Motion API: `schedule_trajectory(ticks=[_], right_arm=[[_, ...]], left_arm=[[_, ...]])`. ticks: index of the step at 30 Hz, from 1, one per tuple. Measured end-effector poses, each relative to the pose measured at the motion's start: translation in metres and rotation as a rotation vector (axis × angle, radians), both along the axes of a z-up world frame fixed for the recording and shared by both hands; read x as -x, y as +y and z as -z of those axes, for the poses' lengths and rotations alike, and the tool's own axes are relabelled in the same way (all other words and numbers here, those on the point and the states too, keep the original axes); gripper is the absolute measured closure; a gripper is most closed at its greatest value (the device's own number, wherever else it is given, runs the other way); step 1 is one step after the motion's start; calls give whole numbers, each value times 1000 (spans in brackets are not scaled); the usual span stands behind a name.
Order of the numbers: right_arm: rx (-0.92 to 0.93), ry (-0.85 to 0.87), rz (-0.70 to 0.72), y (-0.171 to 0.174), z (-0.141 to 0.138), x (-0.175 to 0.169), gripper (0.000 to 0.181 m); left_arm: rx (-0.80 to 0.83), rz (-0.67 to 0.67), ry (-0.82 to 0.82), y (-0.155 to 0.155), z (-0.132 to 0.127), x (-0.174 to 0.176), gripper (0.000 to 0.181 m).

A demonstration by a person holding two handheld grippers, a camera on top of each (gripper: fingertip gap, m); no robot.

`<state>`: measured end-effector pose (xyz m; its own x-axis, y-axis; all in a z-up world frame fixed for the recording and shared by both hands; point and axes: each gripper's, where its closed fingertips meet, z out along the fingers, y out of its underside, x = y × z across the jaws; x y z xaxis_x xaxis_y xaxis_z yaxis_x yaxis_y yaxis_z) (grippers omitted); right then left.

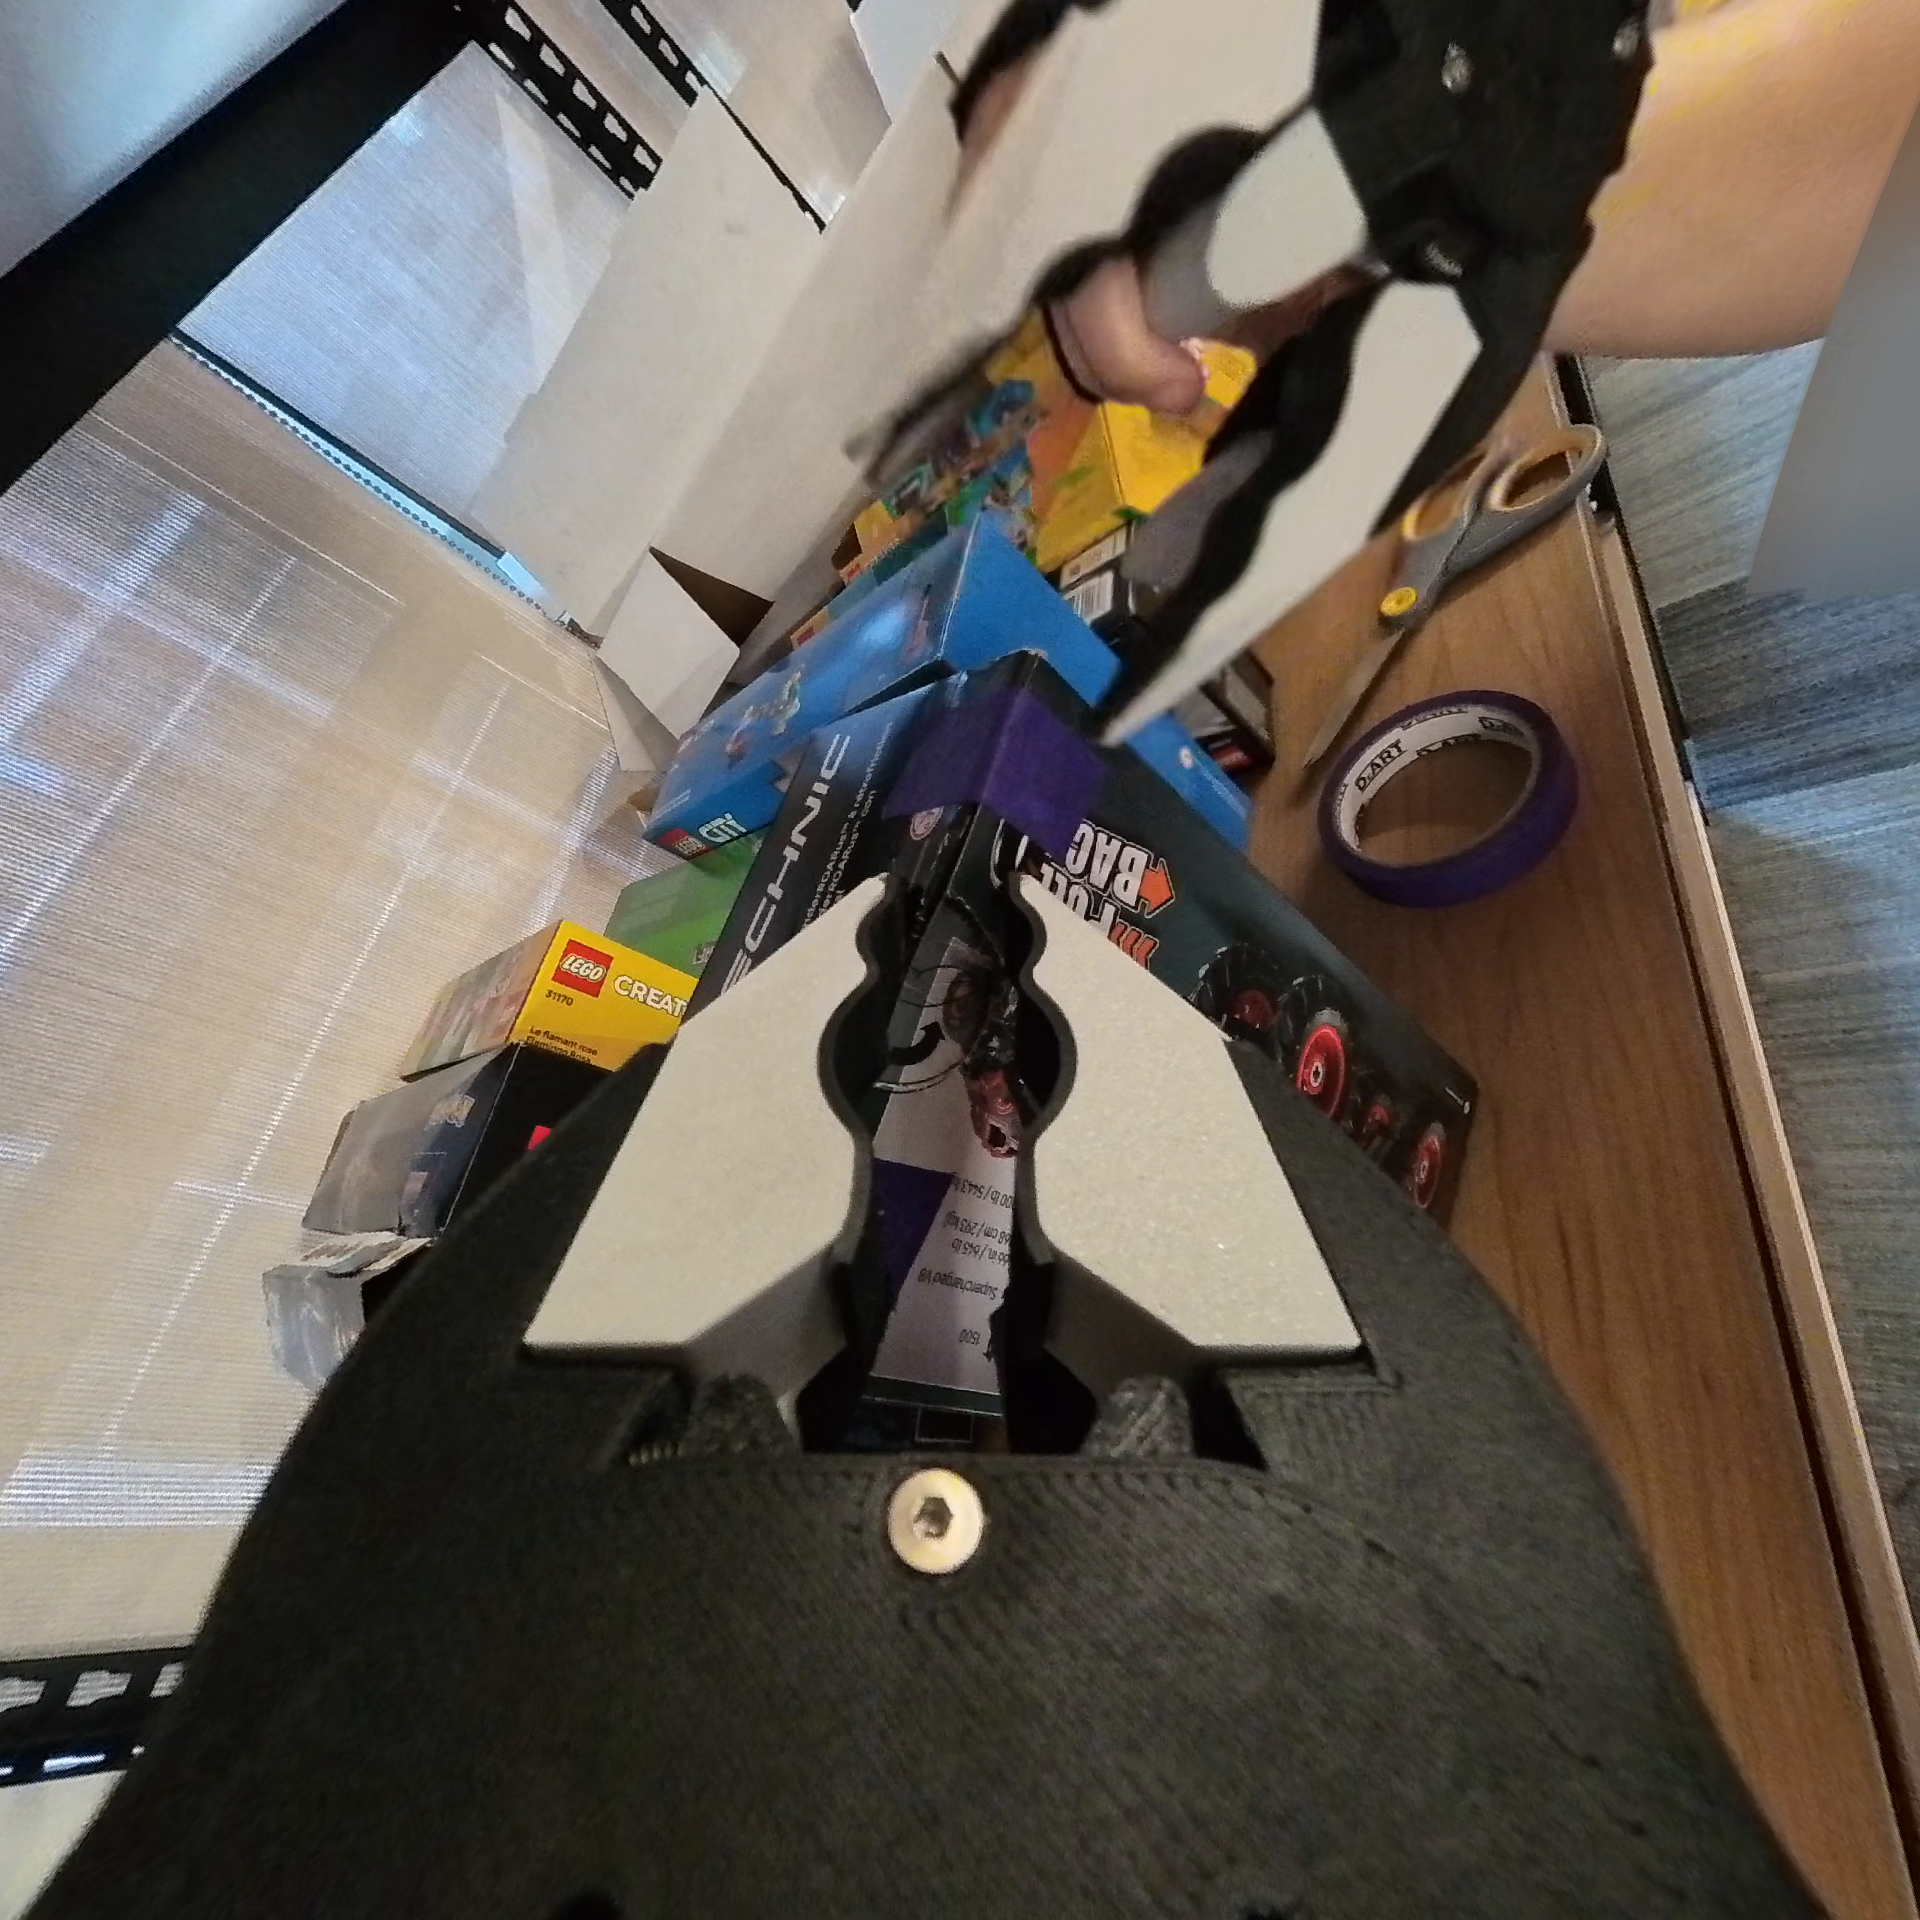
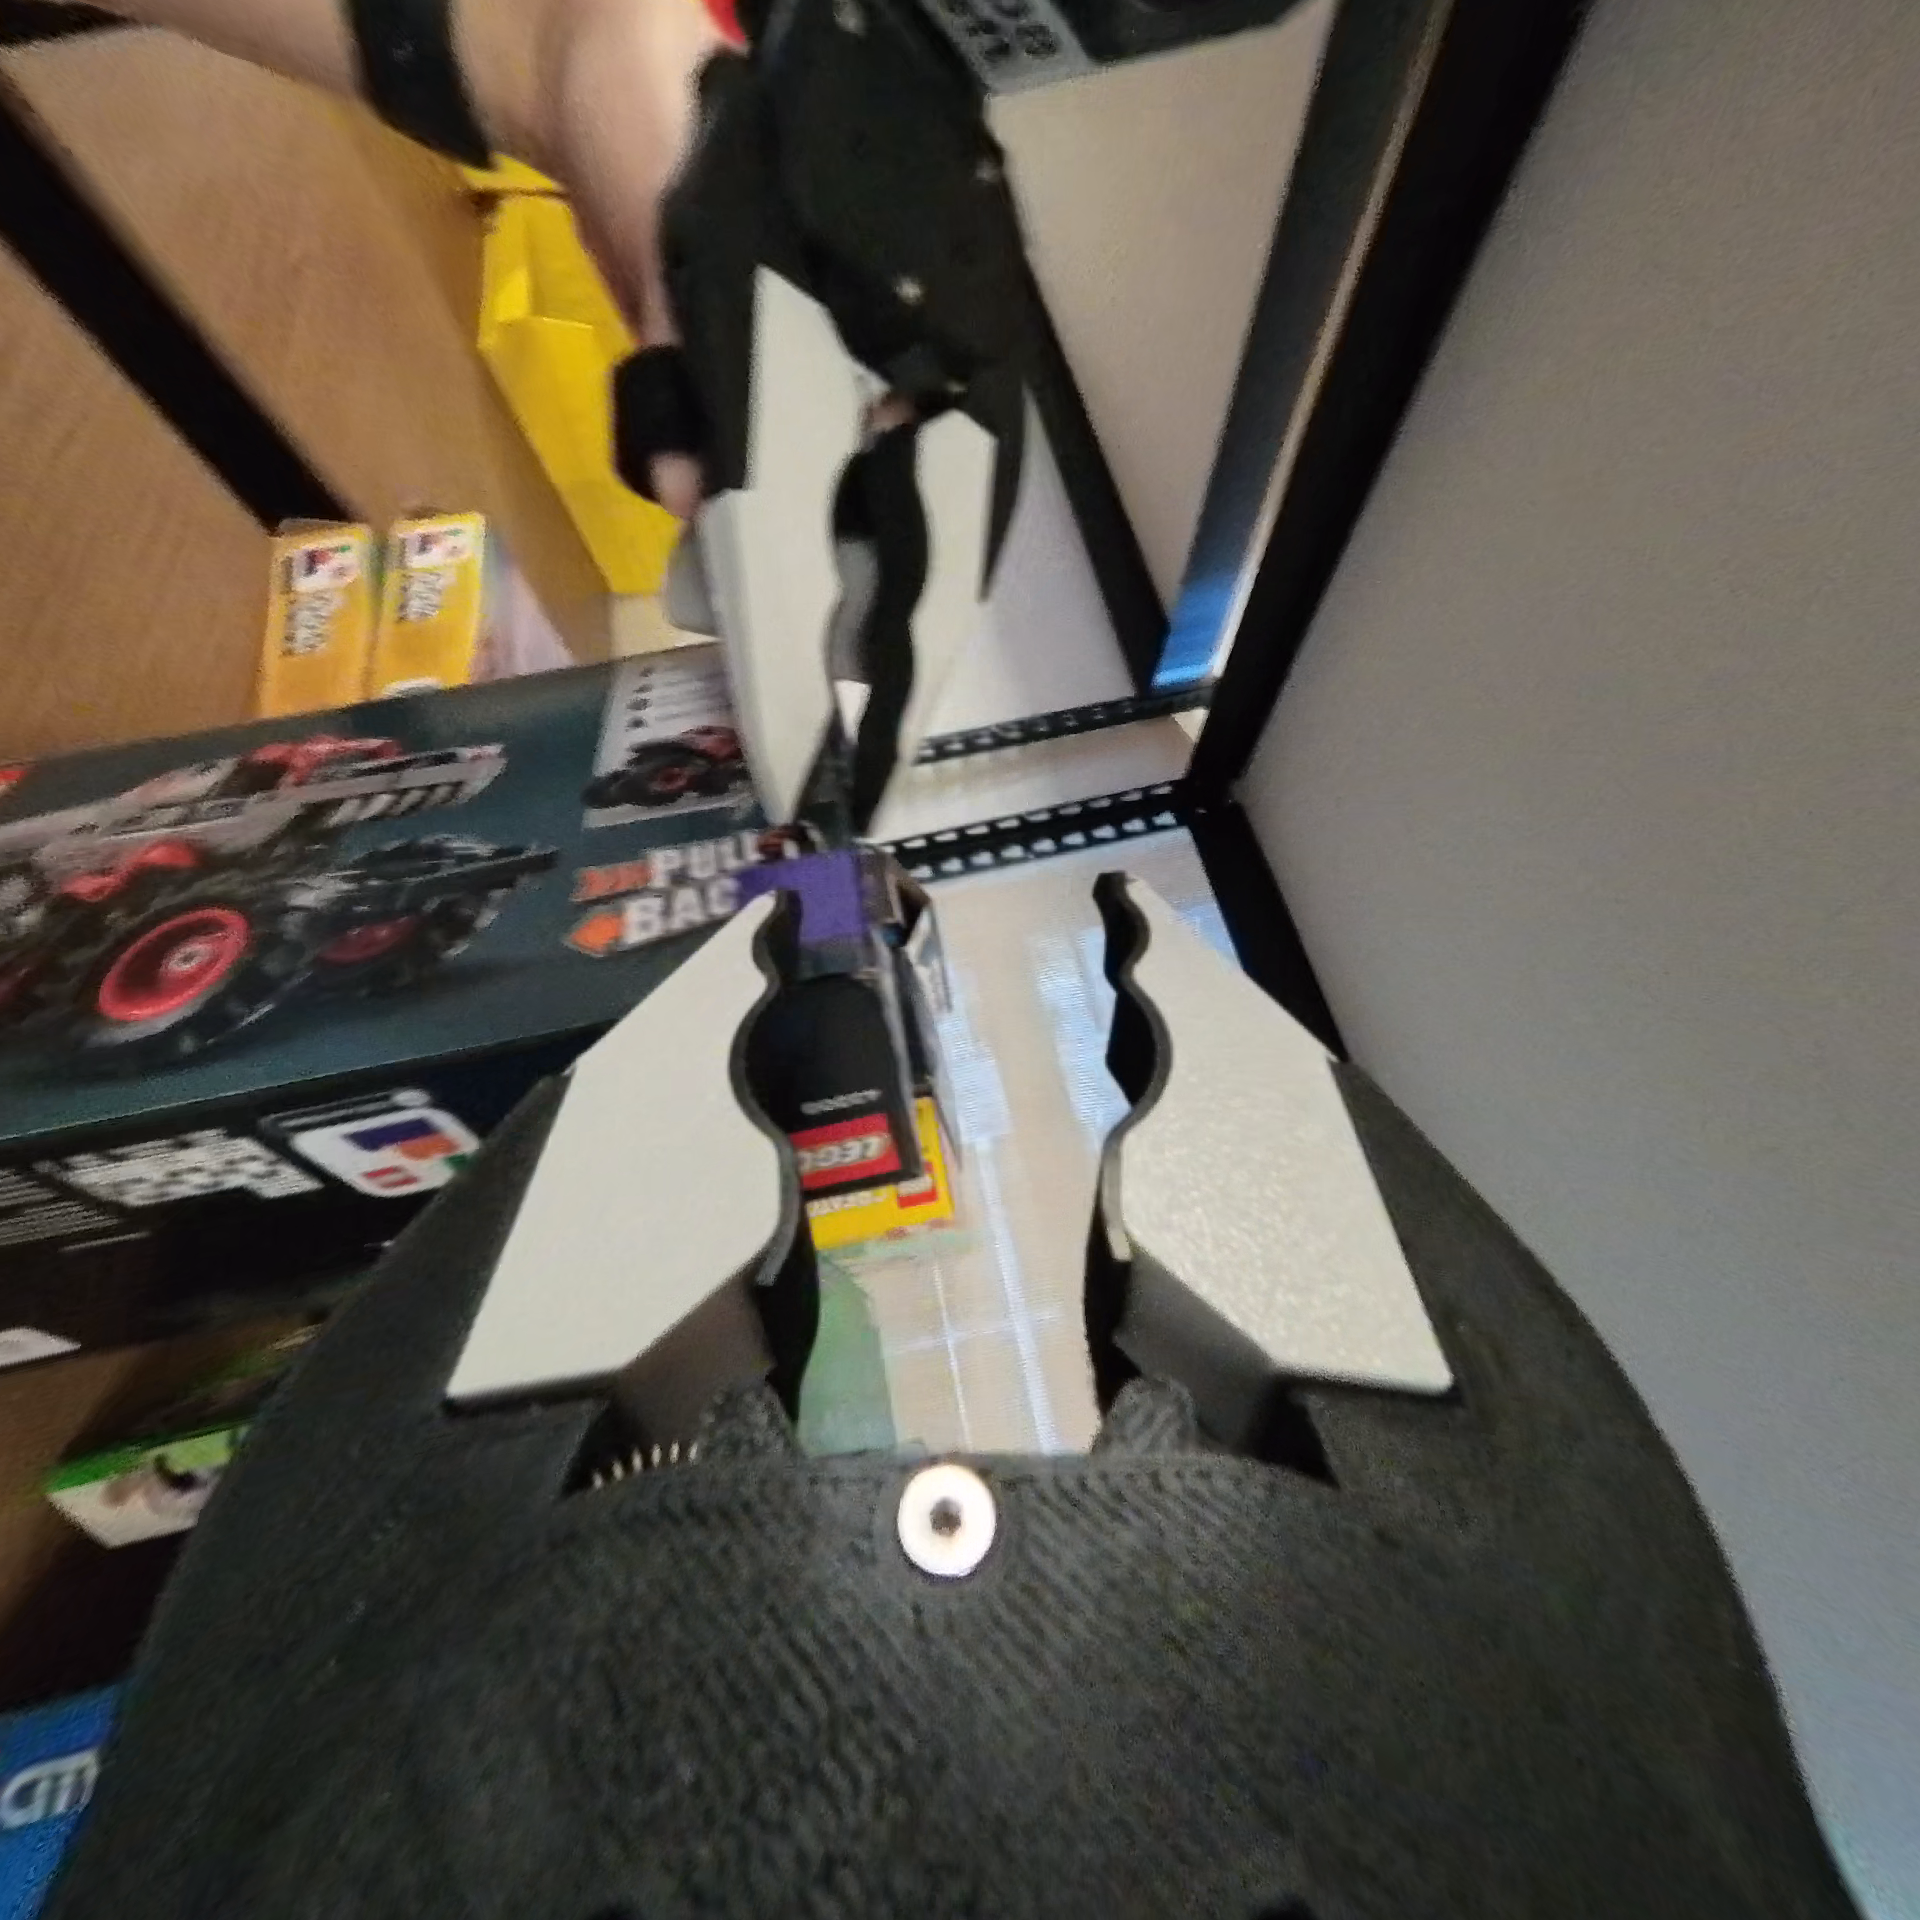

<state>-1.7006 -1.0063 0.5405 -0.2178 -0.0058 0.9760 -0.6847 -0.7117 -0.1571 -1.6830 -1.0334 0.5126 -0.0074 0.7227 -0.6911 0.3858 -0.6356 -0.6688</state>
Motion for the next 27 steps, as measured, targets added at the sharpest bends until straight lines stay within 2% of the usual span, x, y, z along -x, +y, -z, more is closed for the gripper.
schedule_trajectory(ticks=[2, 5, 7, 9, 10, 12, 13, 14, 16, 19, 21, 23, 25, 27], right_arm=[[-17, 22, 22, -7, 1, 2, 122], [-40, 121, 34, -10, 23, 0, 119], [-22, 88, 5, -4, 15, -7, 118], [-3, -10, -51, 1, -10, -13, 121], [1, -33, -34, -4, -19, -12, 120], [-34, -5, 8, -19, -15, -10, 120], [-44, 10, -30, -17, -8, -12, 124], [-76, 59, -20, -20, 6, -11, 116], [-83, 75, -11, -20, 17, -13, 116], [-68, -1, -32, -18, 0, -21, 116], [-149, -20, -9, -28, 0, -22, 115], [-330, 15, -8, -33, 23, -23, 119], [-621, -22, -66, -23, 42, -24, 118], [-758, -101, -152, -11, 38, -24, 118]], left_arm=[[1, -3, 1, 0, 0, 0, 164], [4, -9, 2, -2, 0, 1, 164], [0, -5, -2, -1, 0, 1, 164], [-4, -2, -3, -1, 0, 1, 164], [-6, -2, -4, -1, 0, 1, 164], [-6, -7, -6, -2, 0, 0, 164], [-5, -9, -5, -2, 0, 1, 164], [-6, -8, -4, -2, 0, 1, 164], [-6, -7, -2, -2, 0, 1, 164], [-10, -6, -3, -2, 0, 1, 164], [-9, -9, -3, -2, 0, 1, 164], [-8, -10, 3, -2, 0, 1, 164], [-10, -8, 6, -1, 0, 0, 164], [-9, -10, 6, -1, 0, 0, 164]])
